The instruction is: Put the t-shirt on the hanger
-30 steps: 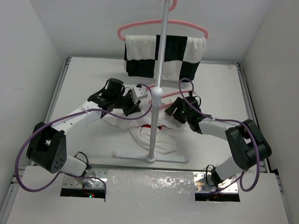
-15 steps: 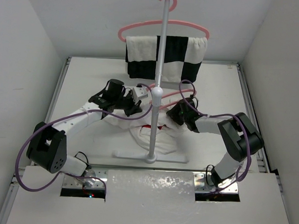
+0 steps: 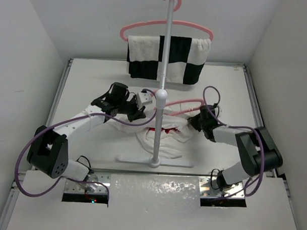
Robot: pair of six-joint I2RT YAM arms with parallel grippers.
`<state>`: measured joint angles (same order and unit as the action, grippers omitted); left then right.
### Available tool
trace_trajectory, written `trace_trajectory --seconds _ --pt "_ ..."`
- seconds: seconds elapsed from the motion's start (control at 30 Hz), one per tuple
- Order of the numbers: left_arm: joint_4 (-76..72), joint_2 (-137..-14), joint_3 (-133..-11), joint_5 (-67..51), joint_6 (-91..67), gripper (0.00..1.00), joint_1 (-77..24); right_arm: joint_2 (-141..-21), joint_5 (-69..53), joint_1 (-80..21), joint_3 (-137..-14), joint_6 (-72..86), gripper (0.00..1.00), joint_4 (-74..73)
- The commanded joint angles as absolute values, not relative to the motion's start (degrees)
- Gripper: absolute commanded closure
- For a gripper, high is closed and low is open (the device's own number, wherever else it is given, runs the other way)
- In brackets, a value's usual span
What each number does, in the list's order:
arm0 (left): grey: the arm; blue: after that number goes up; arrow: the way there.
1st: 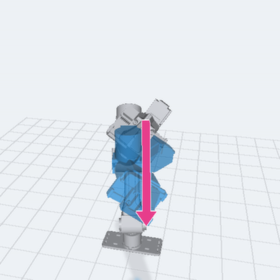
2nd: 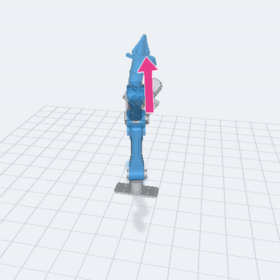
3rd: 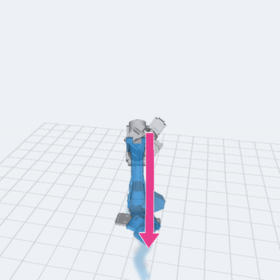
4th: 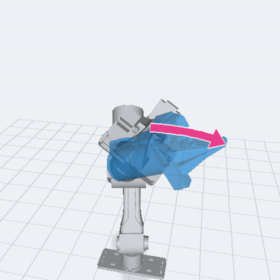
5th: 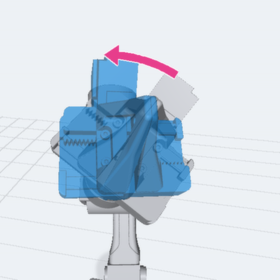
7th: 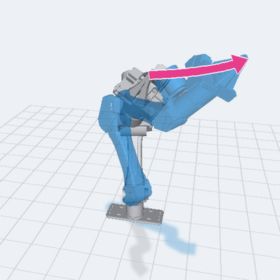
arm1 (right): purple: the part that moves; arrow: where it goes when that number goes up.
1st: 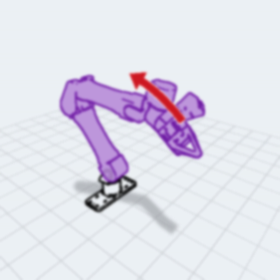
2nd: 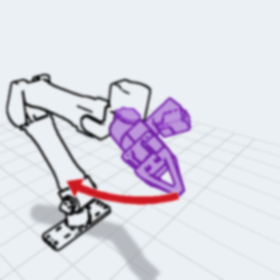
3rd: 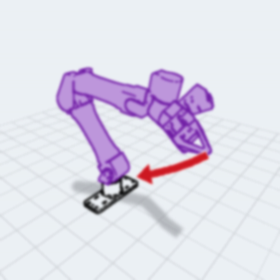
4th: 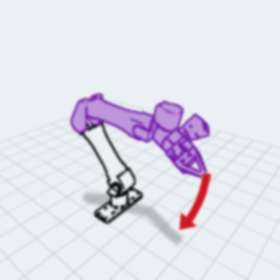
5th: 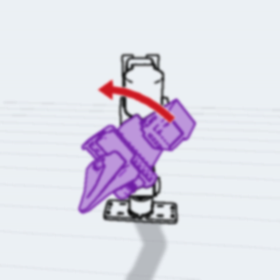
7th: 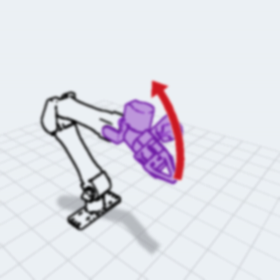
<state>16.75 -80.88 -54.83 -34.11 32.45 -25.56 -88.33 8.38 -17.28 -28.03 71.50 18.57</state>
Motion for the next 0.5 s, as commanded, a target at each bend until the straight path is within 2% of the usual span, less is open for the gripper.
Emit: trace_trajectory --seconds 0.0,0.2,0.47 --pt "22.57 -76.99 -55.46 -35.77 41.81 1.00 -24.52 -81.75 16.61 -10.82 -24.44 66.38 1.00 14.42" --pt "27.51 -76.90 -54.14 -31.99 49.83 1.00 -24.61 -73.75 21.26 -5.98 -27.33 56.26 1.00 8.70" --pt "28.83 -78.13 -54.49 -26.29 52.03 1.00 -24.70 -71.02 25.40 -5.54 -31.37 46.87 1.00 5.97"
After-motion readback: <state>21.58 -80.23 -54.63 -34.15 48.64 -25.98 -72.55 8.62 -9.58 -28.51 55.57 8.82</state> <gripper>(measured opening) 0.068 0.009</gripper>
